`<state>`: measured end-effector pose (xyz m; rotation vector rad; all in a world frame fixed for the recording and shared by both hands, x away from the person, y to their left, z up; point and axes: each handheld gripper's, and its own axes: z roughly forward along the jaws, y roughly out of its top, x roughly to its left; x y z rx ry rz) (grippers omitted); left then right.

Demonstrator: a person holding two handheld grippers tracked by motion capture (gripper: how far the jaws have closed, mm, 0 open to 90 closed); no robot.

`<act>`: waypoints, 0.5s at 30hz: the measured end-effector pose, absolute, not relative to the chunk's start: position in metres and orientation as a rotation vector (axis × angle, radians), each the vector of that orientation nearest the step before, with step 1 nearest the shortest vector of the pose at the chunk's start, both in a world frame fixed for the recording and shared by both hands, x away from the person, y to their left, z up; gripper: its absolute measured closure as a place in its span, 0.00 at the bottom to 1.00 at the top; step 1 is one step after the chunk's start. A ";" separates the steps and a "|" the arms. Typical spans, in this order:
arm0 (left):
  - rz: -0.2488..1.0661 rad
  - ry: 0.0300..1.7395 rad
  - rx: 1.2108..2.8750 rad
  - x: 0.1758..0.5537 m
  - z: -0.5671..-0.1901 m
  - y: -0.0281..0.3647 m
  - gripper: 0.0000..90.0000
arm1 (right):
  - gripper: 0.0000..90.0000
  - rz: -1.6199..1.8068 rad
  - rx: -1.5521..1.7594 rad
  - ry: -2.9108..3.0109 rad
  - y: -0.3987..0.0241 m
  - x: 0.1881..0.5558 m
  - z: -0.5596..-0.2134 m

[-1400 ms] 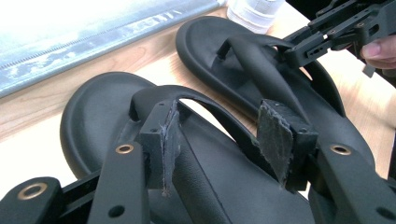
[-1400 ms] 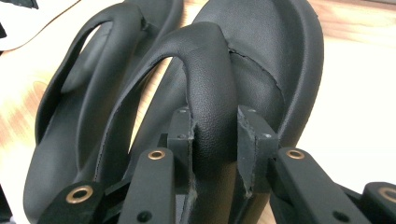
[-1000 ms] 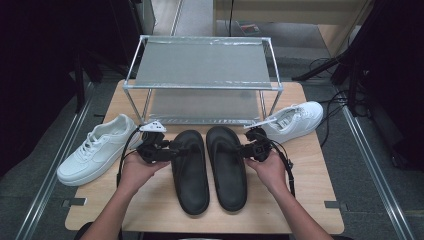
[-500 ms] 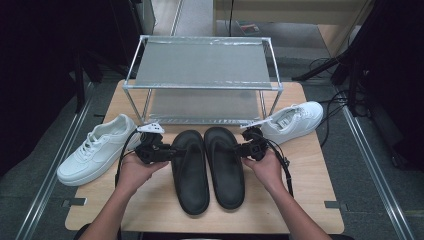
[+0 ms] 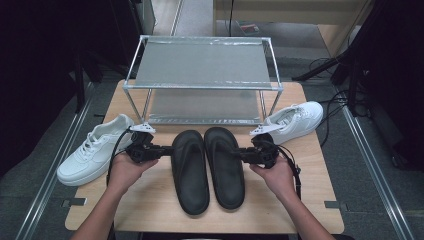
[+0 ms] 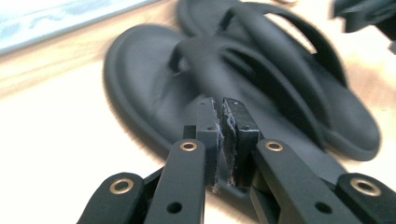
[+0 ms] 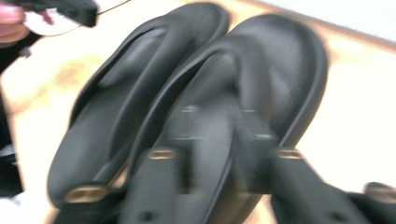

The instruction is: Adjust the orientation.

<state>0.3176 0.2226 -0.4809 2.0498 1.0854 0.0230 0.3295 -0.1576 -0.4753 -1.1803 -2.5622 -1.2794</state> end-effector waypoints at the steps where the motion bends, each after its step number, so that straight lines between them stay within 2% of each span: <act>1: 0.032 1.092 2.053 0.318 -0.482 0.223 0.96 | 0.96 -1.292 -1.189 -2.563 -0.160 0.326 -0.477; 2: 0.039 1.093 2.059 0.319 -0.484 0.223 0.96 | 1.00 -1.307 -1.186 -2.567 -0.162 0.323 -0.479; 15: 0.079 1.176 2.121 0.330 -0.514 0.225 0.96 | 1.00 -1.255 -1.240 -2.619 -0.167 0.315 -0.493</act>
